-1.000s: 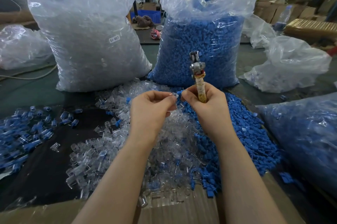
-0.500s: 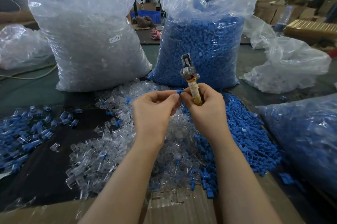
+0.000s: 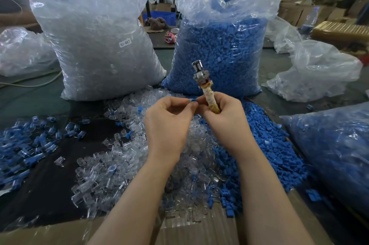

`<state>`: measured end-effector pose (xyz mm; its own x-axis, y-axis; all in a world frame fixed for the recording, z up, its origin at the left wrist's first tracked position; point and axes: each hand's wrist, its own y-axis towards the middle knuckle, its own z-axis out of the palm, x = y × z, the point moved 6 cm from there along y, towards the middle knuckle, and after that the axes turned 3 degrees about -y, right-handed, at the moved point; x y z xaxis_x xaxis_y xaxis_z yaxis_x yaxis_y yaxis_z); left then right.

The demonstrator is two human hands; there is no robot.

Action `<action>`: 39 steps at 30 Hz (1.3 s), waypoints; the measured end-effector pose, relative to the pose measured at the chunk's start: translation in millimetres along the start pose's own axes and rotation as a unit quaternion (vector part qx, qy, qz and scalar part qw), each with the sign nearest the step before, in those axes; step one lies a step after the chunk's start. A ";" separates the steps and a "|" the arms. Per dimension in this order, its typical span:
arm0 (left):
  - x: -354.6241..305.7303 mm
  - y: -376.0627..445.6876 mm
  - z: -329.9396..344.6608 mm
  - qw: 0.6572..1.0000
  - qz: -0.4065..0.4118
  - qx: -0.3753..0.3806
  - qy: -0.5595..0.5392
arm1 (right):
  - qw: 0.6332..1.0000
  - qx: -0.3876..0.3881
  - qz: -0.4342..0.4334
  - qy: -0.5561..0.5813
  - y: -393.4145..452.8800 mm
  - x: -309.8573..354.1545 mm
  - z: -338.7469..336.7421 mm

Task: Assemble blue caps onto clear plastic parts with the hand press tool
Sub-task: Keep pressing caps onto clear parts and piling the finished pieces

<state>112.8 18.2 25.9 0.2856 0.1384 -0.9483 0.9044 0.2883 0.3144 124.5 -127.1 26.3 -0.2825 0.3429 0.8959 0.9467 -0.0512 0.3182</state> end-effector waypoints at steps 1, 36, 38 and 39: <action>1.5 0.6 -1.0 1.000 -0.002 -0.003 -0.001 | 1.000 0.013 0.007 0.004 -0.5 -0.3 0.5; 2.9 8.8 -6.2 0.984 -0.050 0.002 -0.170 | 0.974 0.161 0.042 -0.155 -5.7 -19.0 2.2; 3.1 9.1 -6.3 0.984 -0.055 0.000 -0.172 | 0.973 0.163 0.041 -0.157 -5.5 -19.1 2.6; 3.3 9.1 -6.1 0.983 -0.058 0.001 -0.172 | 0.972 0.165 0.042 -0.160 -5.3 -19.4 2.8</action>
<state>120.1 27.0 25.9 0.2706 -0.2242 -0.9362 0.9377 0.2816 0.2035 125.4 -130.8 6.4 -0.1895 0.6279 0.7548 0.9773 0.1946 0.0835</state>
